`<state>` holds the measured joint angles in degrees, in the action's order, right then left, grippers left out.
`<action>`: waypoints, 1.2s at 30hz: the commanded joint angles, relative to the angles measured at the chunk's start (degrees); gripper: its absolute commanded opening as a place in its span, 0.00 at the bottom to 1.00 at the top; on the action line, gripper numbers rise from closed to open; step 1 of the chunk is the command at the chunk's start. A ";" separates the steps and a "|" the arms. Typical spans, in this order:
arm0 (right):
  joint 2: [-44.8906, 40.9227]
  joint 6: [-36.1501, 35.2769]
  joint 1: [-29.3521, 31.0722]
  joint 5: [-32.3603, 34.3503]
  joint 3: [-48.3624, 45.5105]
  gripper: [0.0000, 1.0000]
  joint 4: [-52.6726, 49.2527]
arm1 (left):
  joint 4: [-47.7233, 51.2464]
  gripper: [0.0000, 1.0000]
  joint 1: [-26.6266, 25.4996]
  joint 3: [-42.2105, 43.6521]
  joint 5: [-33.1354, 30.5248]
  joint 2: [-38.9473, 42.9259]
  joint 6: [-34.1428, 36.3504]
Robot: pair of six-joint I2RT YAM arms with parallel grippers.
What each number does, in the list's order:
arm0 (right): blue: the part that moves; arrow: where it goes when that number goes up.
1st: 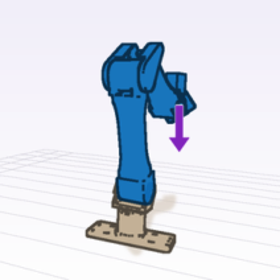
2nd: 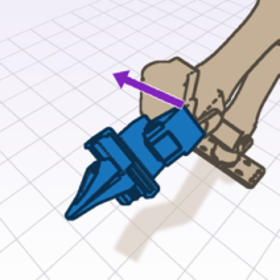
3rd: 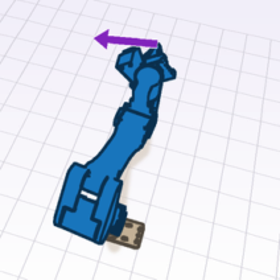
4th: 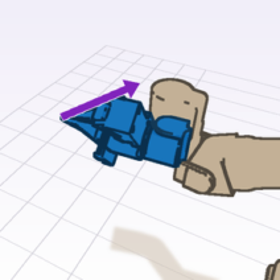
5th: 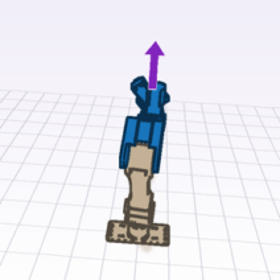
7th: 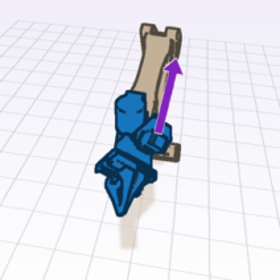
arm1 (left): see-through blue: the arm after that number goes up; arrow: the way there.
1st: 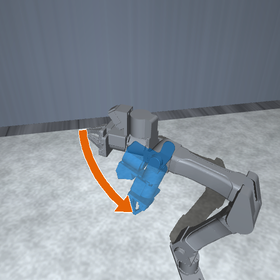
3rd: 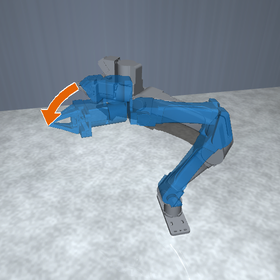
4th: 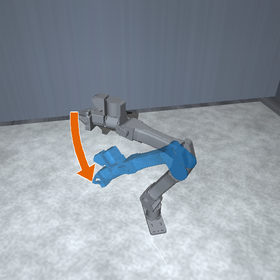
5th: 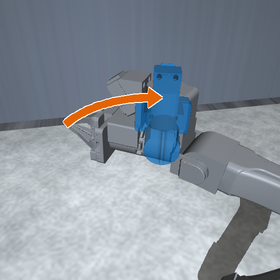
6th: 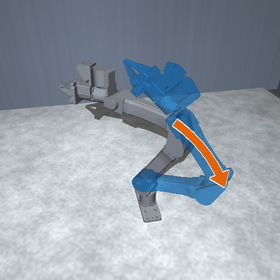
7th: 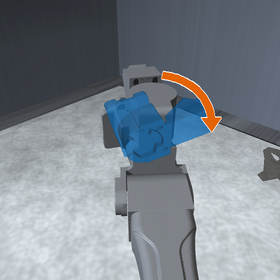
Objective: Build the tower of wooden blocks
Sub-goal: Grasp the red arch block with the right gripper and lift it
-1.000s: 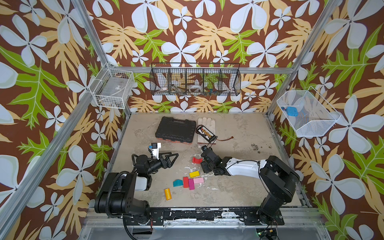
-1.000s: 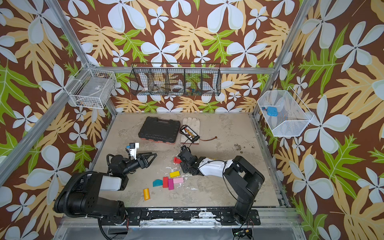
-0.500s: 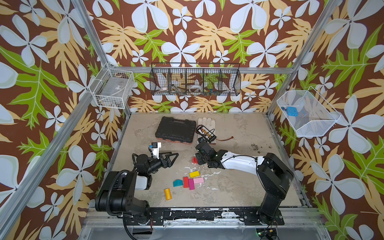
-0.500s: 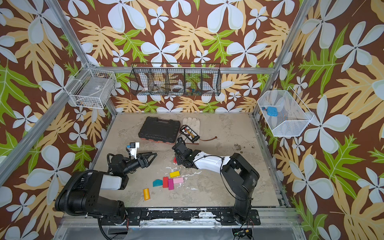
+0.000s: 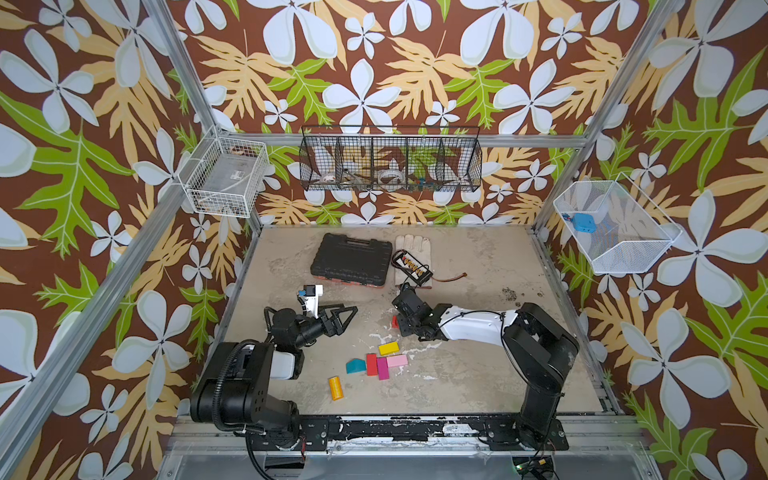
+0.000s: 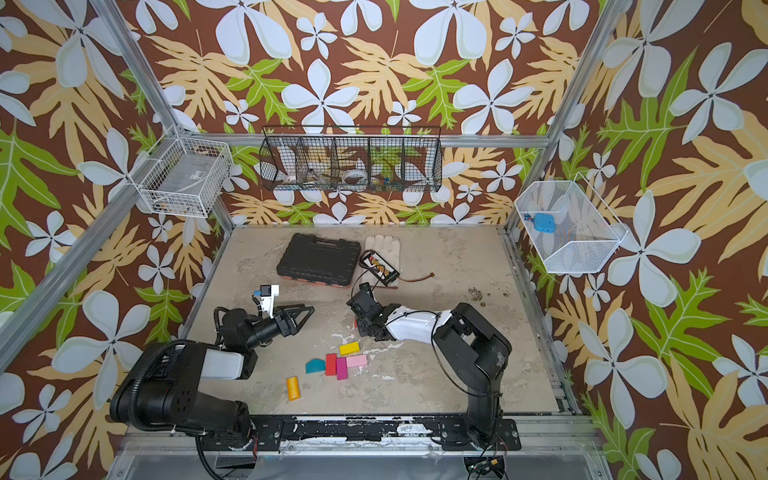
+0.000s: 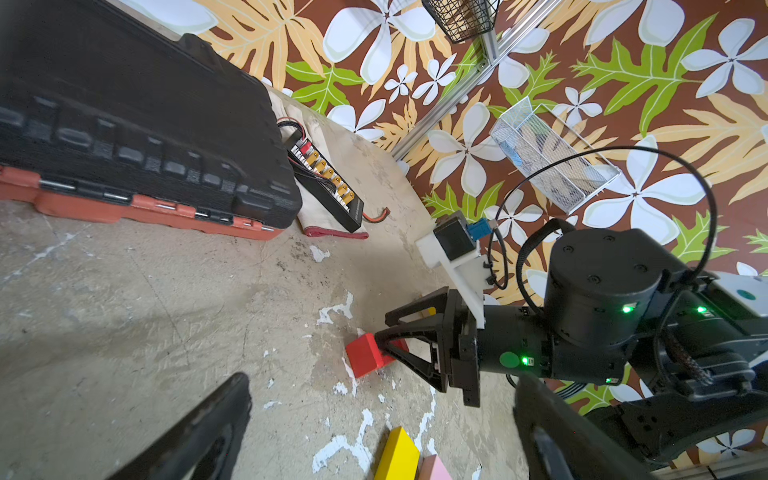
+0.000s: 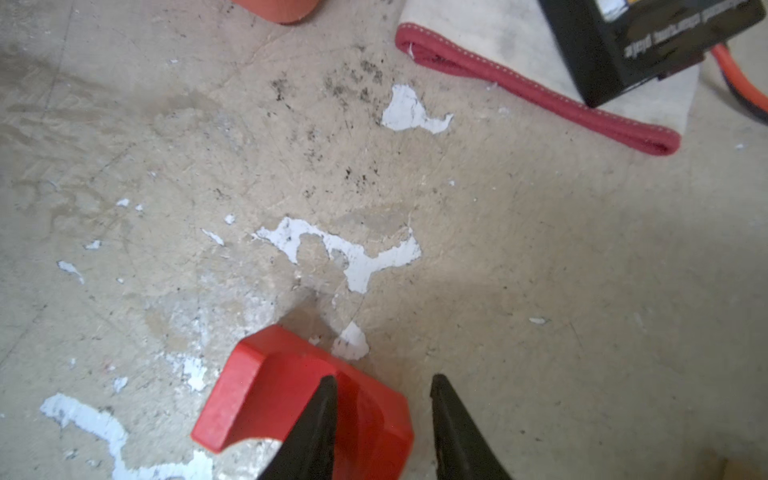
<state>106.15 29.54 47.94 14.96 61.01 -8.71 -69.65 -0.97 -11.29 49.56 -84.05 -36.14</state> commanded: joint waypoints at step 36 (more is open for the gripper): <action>-12.48 -0.57 0.22 2.26 -6.34 0.00 2.91 | 4.33 1.00 -0.08 -1.65 -4.28 2.24 2.43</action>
<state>94.37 29.30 48.05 15.75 54.28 -6.44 -68.69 -0.97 -12.58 48.38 -83.15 -36.40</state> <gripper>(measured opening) 0.067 0.996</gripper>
